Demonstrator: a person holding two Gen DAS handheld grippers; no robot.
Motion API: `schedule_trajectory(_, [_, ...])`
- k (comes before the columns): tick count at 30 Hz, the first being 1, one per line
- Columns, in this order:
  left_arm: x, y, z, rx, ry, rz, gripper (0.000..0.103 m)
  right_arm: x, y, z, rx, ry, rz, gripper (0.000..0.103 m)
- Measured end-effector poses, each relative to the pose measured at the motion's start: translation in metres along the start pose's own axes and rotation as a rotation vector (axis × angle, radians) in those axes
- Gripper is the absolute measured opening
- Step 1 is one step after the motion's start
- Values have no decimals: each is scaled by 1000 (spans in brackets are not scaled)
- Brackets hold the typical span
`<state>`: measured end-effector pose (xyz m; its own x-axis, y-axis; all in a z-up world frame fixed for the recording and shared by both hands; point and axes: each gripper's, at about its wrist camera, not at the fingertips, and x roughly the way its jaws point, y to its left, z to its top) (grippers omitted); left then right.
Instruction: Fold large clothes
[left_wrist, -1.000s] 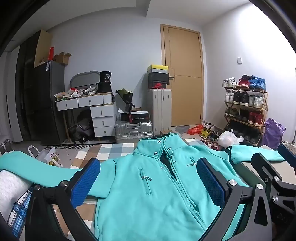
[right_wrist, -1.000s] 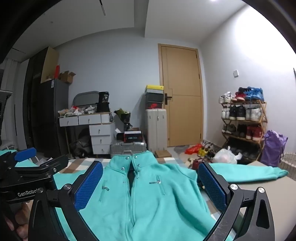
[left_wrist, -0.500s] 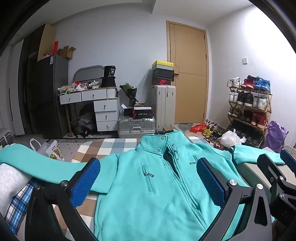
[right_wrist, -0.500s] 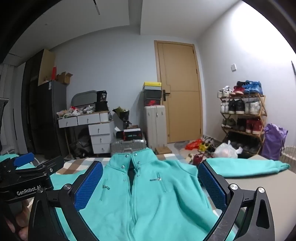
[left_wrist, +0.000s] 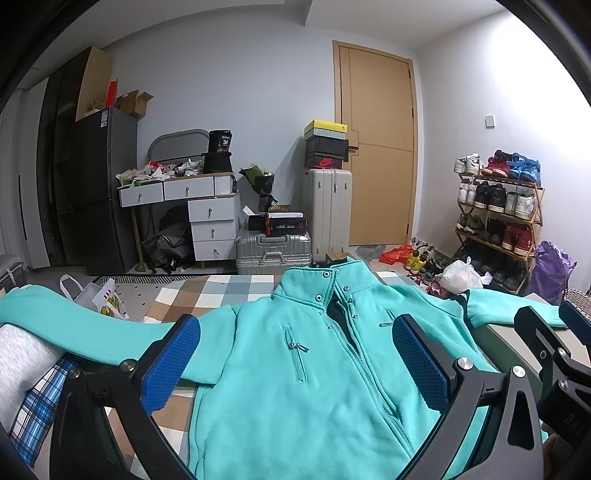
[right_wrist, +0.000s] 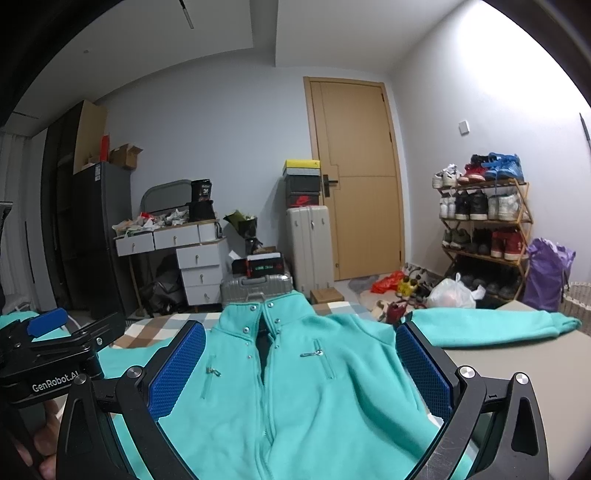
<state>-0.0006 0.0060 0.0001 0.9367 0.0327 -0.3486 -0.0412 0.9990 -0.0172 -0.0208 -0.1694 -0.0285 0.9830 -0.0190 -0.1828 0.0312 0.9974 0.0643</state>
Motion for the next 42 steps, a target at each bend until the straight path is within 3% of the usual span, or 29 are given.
schedule_trajectory(42, [-2, 4, -2, -11, -8, 17, 102, -1, -2, 3, 20, 6, 1, 103])
